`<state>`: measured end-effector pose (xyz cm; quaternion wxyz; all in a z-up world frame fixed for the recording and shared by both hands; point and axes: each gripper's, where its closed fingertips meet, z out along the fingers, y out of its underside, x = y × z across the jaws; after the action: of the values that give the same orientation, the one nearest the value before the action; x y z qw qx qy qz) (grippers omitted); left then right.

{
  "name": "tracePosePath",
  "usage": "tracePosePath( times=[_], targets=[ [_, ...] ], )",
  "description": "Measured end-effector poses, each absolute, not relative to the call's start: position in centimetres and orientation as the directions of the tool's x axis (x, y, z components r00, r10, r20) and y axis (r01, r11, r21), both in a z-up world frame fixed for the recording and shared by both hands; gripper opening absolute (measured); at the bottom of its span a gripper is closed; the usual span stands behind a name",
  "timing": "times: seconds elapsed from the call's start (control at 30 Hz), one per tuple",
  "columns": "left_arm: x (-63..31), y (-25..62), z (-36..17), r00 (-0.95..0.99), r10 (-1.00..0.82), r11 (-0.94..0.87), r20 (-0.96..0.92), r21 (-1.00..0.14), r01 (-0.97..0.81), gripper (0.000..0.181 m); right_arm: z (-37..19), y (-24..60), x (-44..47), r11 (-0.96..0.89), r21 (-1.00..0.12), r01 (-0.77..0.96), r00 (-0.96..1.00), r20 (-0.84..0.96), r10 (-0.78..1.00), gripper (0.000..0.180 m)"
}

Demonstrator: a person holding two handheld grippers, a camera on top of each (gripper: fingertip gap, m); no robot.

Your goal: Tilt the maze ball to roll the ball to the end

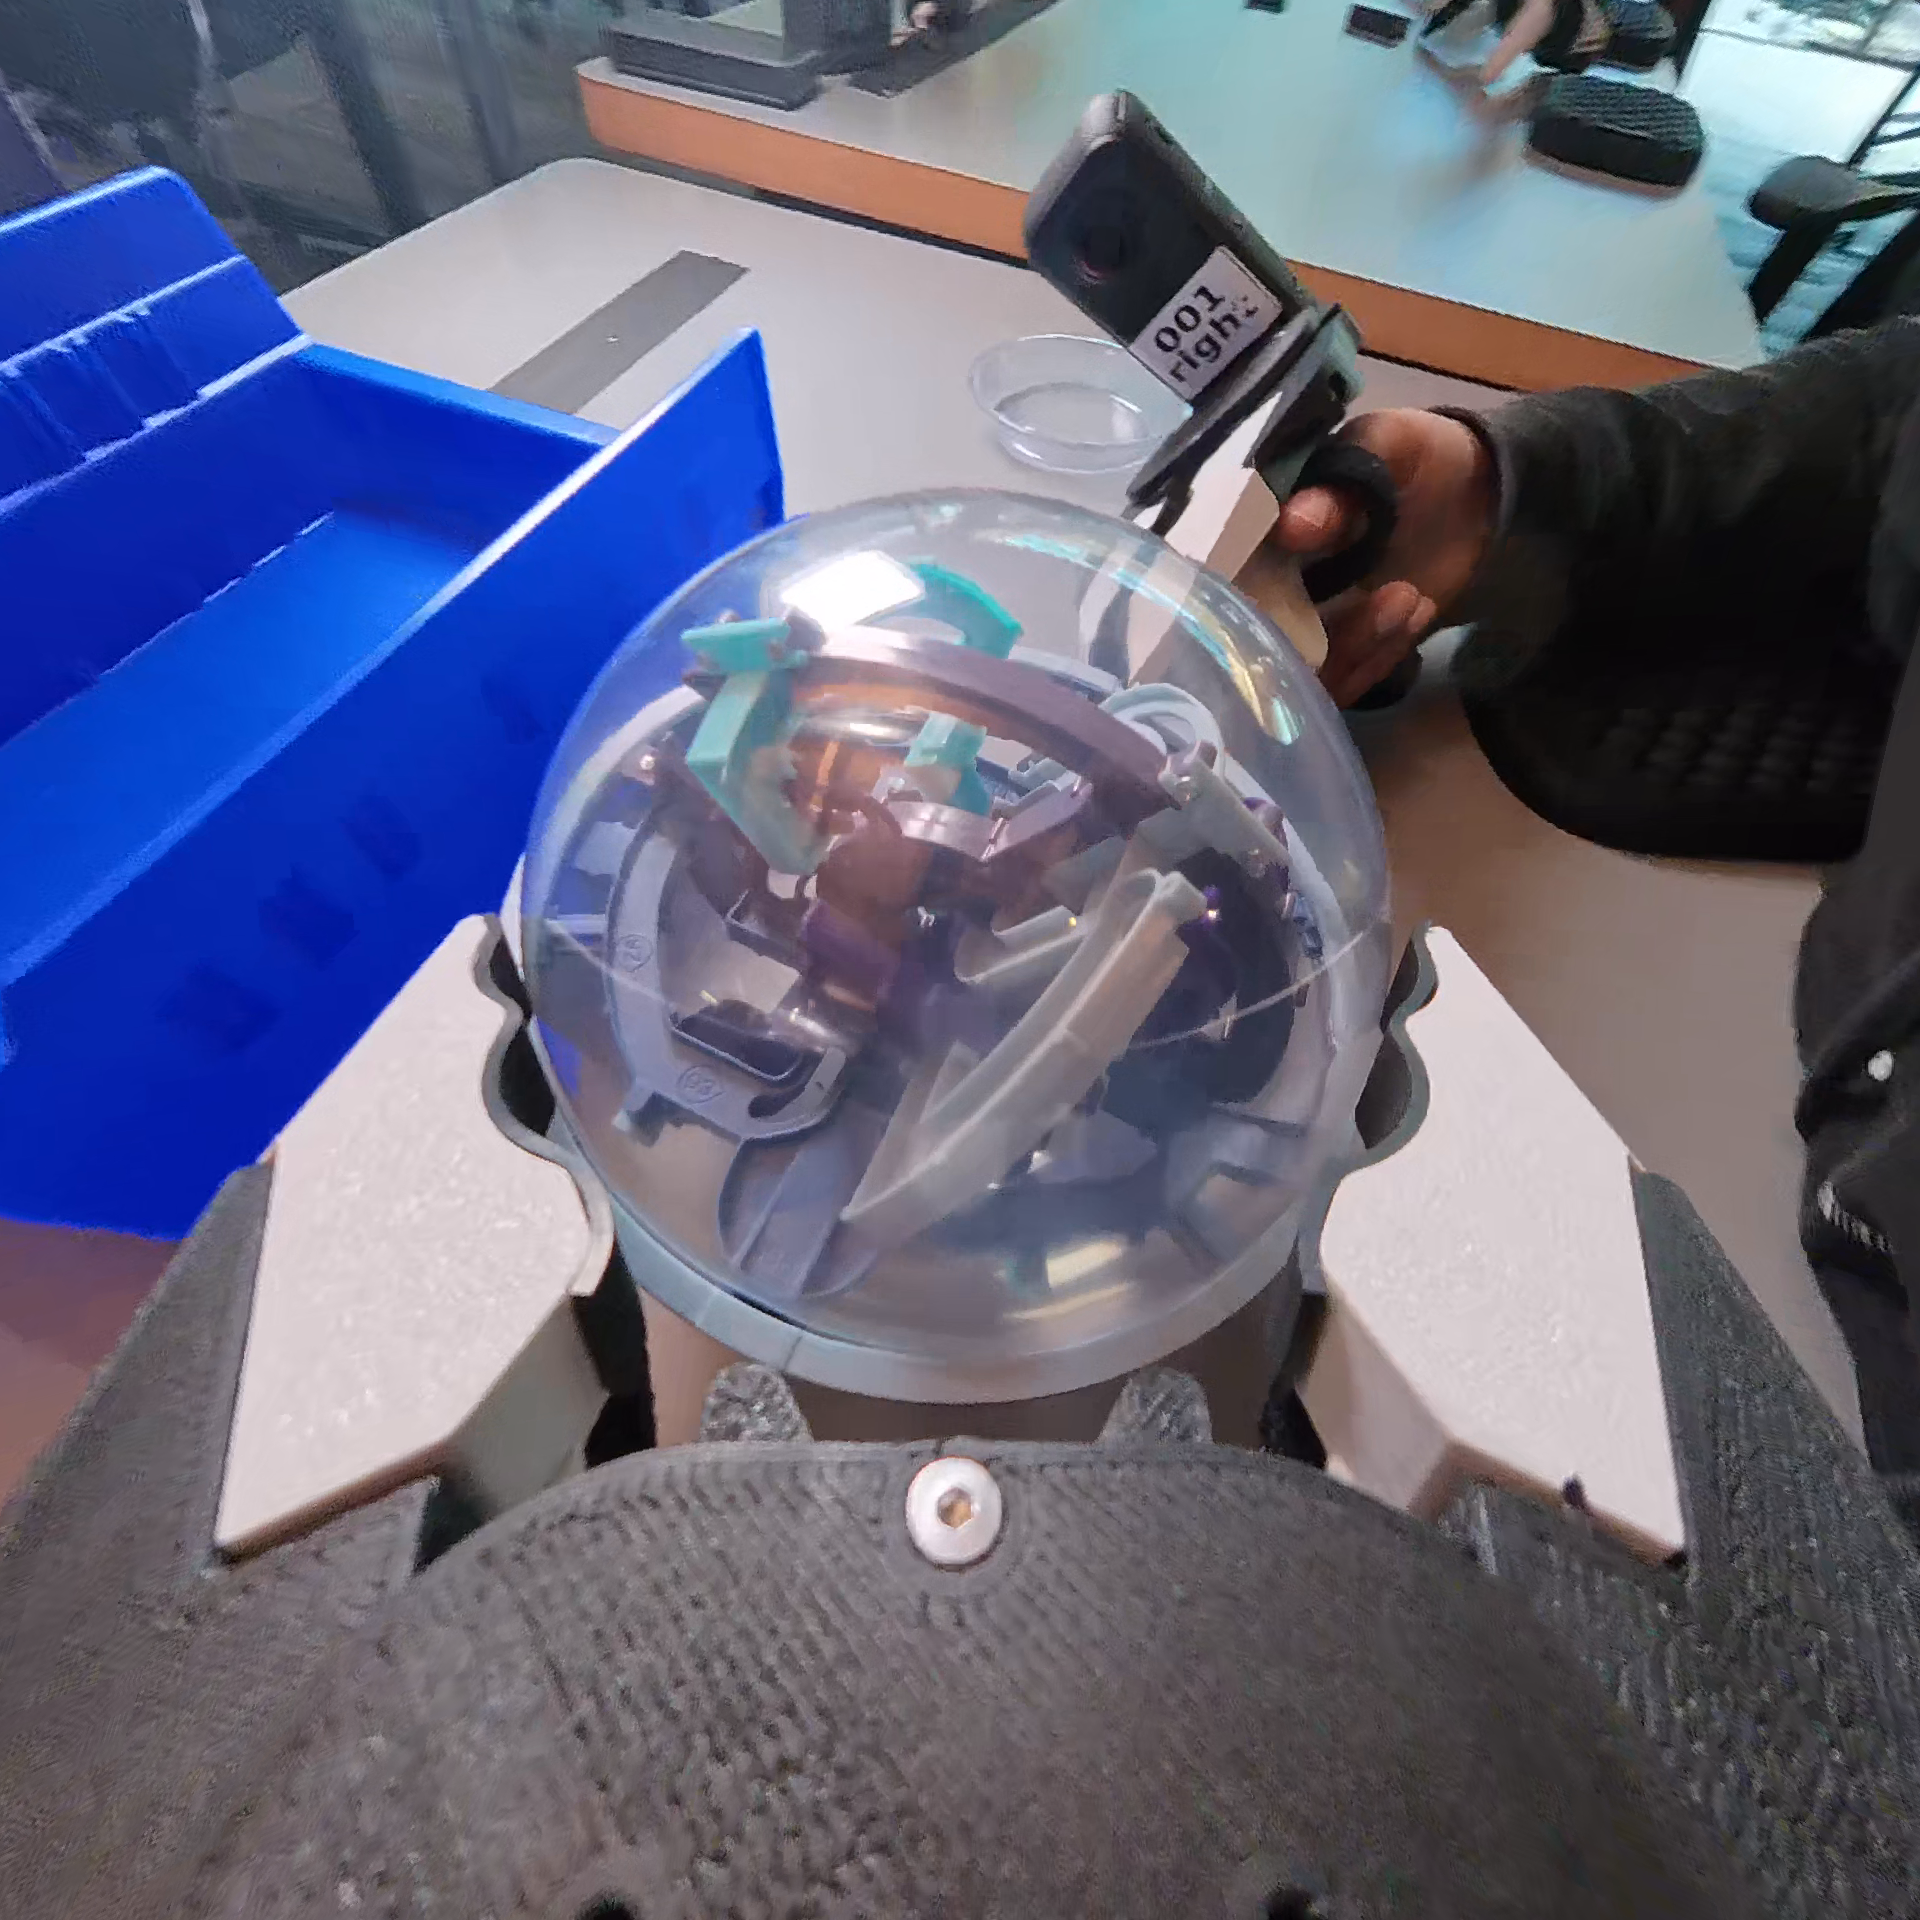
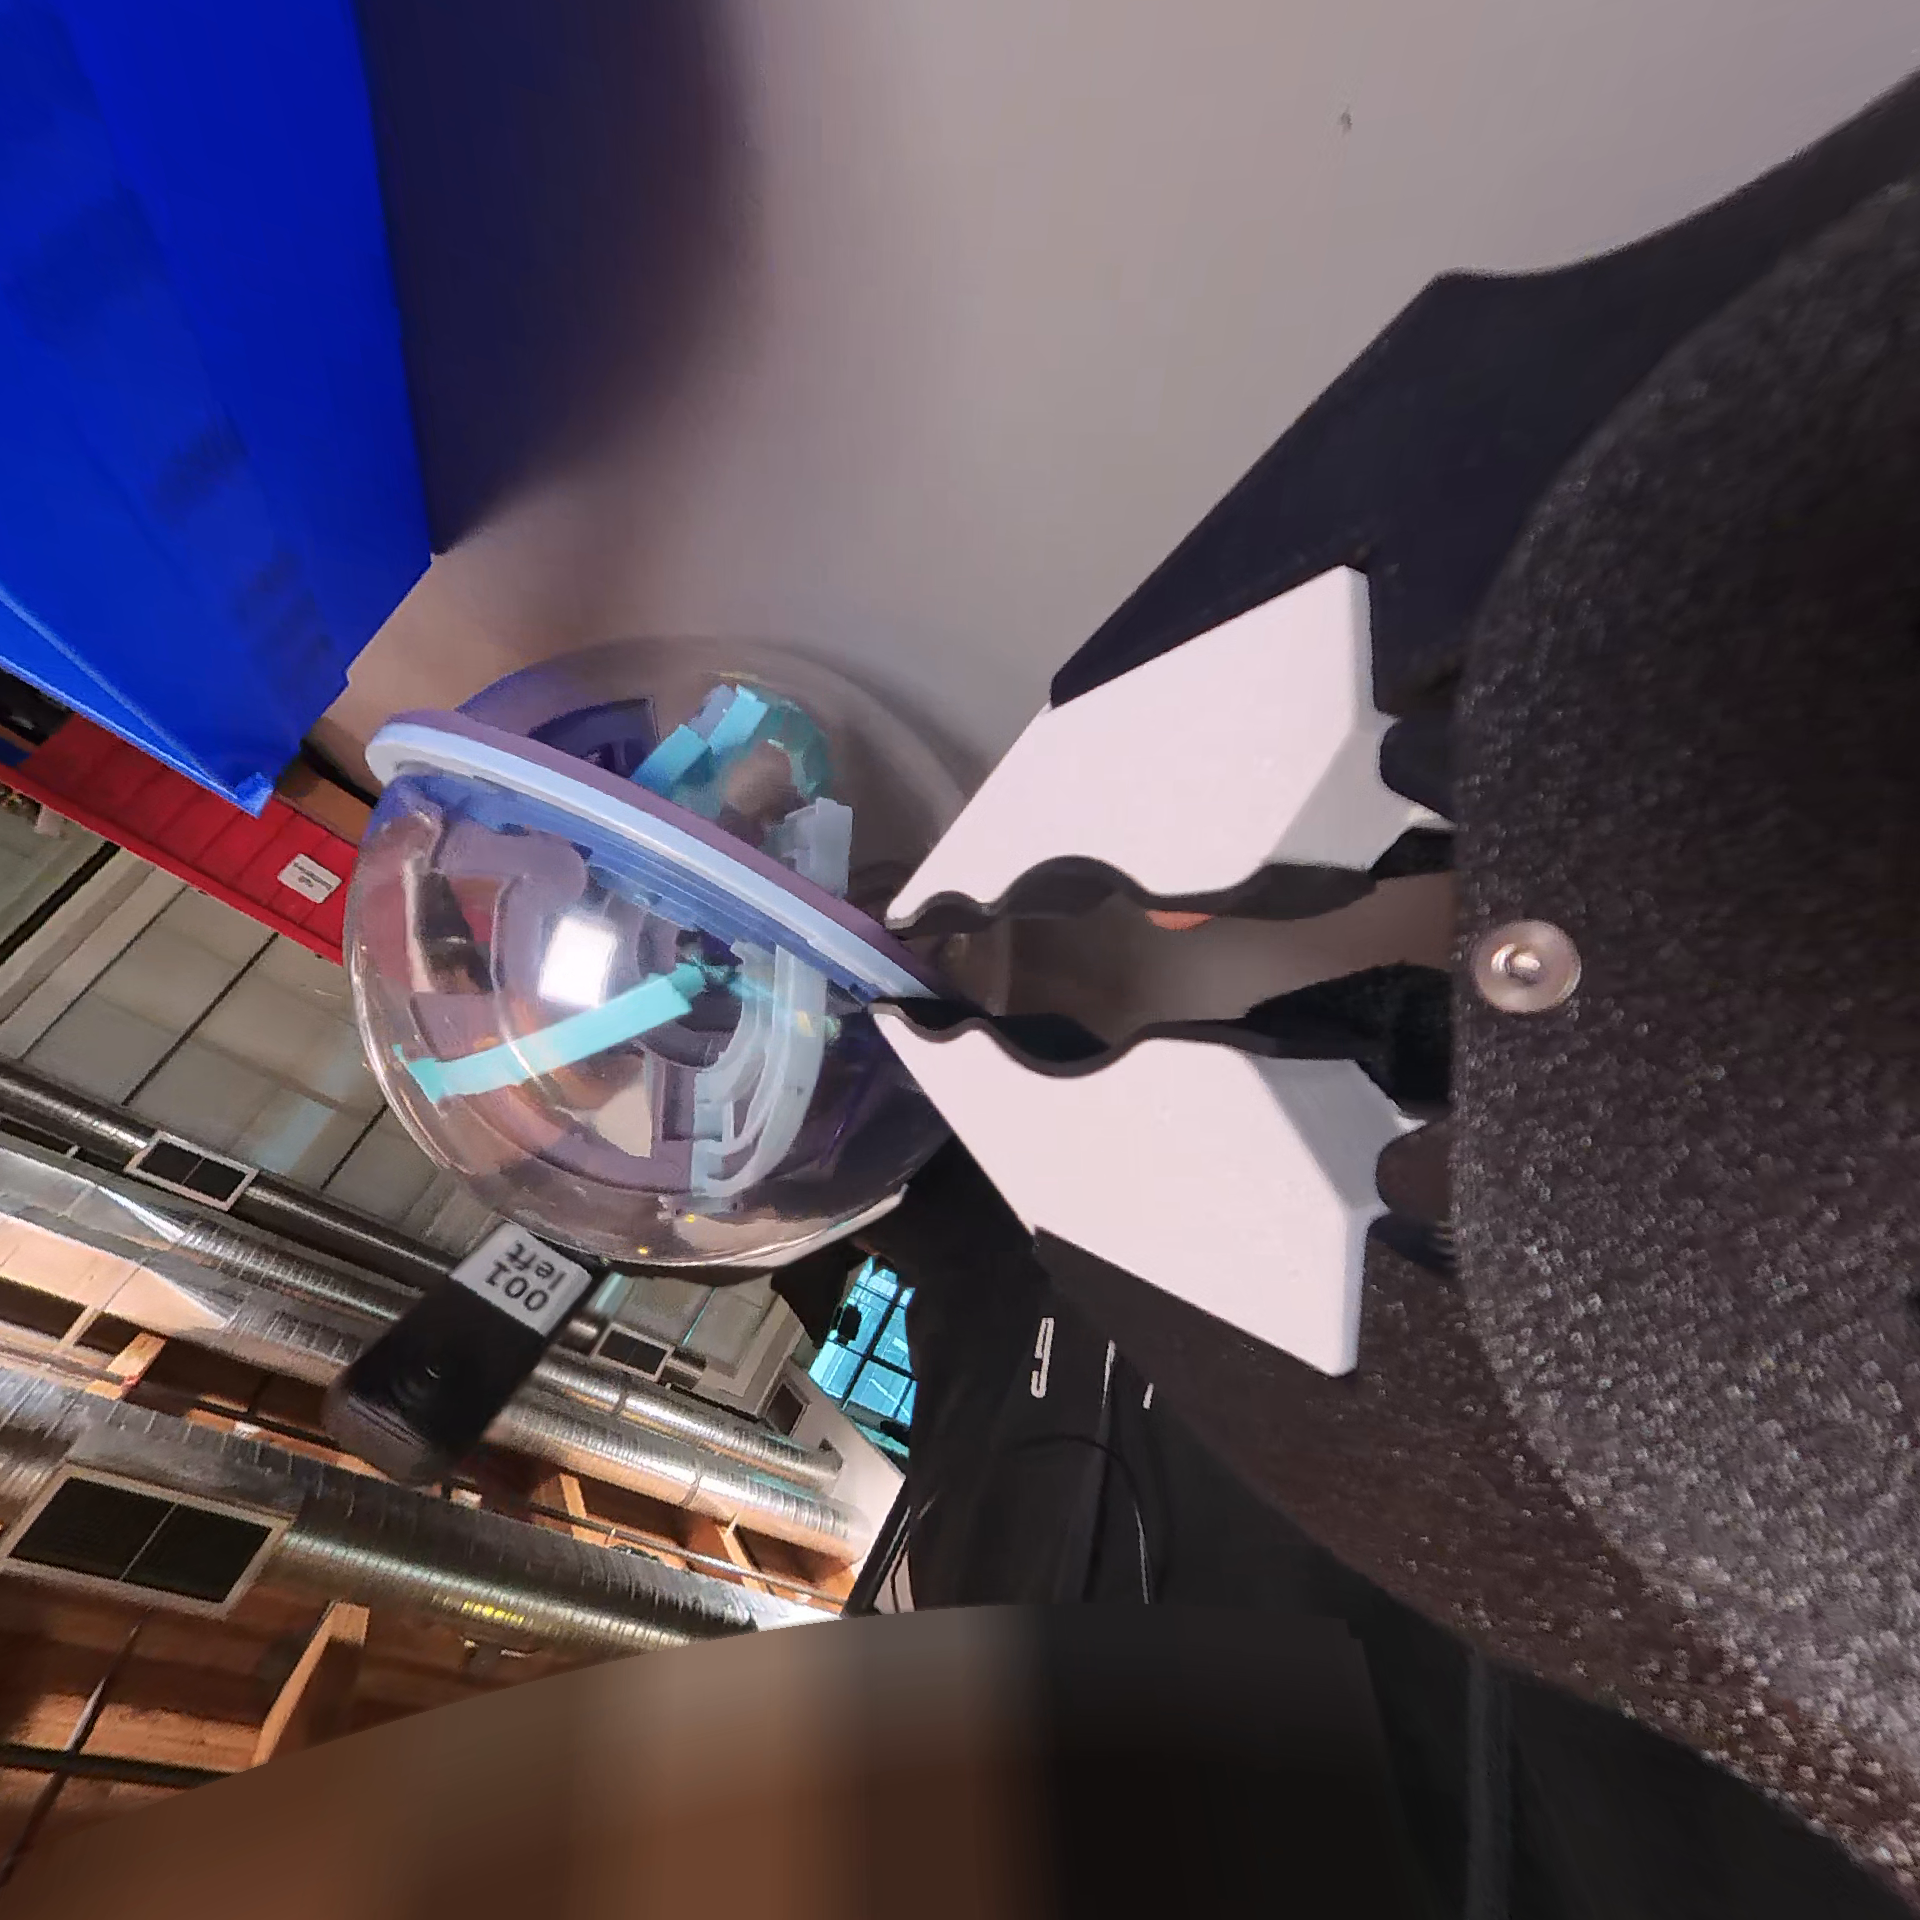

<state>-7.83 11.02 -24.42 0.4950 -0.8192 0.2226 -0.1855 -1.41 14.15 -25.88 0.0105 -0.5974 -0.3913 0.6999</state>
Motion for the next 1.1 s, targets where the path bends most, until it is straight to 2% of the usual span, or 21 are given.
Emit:
tracePosePath(
  times=[0.13,0.23,0.37,0.5,0.6,0.7,0.9,0.97,1.1],
  targets=[
    [-8.0,11.0,-24.4,0.751,-0.65,-0.393,0.115,-0.897,-0.203,0.157,-25.7,13.7,-1.2,-0.631,-0.627,0.456,-0.341,-0.779,0.527,0.019],
    [-7.8,10.9,-24.7,0.693,-0.711,-0.382,0.123,-0.894,-0.234,0.157,-25.5,14.8,-0.9,-0.515,-0.744,0.425,-0.399,-0.665,0.632,0.045],
    [-7.2,10.6,-25.3,0.604,-0.79,-0.358,0.104,-0.879,-0.316,0.157,-25.0,16.8,-0.6,-0.375,-0.842,0.388,-0.439,-0.527,0.728,0.05],
    [-5.8,10.3,-25.5,0.514,-0.851,-0.332,0.11,-0.87,-0.364,0.154,-24.4,16.7,-0.5,-0.444,-0.797,0.408,-0.461,-0.6,0.654,0.046],
    [-5.6,10.6,-25.7,0.498,-0.86,-0.335,0.112,-0.861,-0.383,0.154,-24.1,16.9,-0.1,-0.529,-0.735,0.425,-0.453,-0.678,0.578,0.033],
    [-5.4,10.8,-25.1,0.495,-0.86,-0.332,0.125,-0.874,-0.356,0.154,-25.0,16.8,0.4,-0.513,-0.73,0.452,-0.428,-0.682,0.593,0.024],
    [-4.9,10.5,-24.7,0.494,-0.863,-0.312,0.109,-0.883,-0.35,0.152,-25.3,16.3,0.8,-0.542,-0.687,0.484,-0.445,-0.726,0.524,0.022],
    [-4.7,10.4,-24.4,0.489,-0.865,-0.307,0.114,-0.89,-0.336,0.151,-25.2,16.0,1.3,-0.541,-0.675,0.501,-0.472,-0.737,0.483,0.029],
    [-4.1,10.4,-23.8,0.481,-0.87,-0.287,0.107,-0.903,-0.319,0.146,-25.2,15.4,2.0,-0.494,-0.701,0.515,-0.507,-0.713,0.484,0.027]
  ],
)
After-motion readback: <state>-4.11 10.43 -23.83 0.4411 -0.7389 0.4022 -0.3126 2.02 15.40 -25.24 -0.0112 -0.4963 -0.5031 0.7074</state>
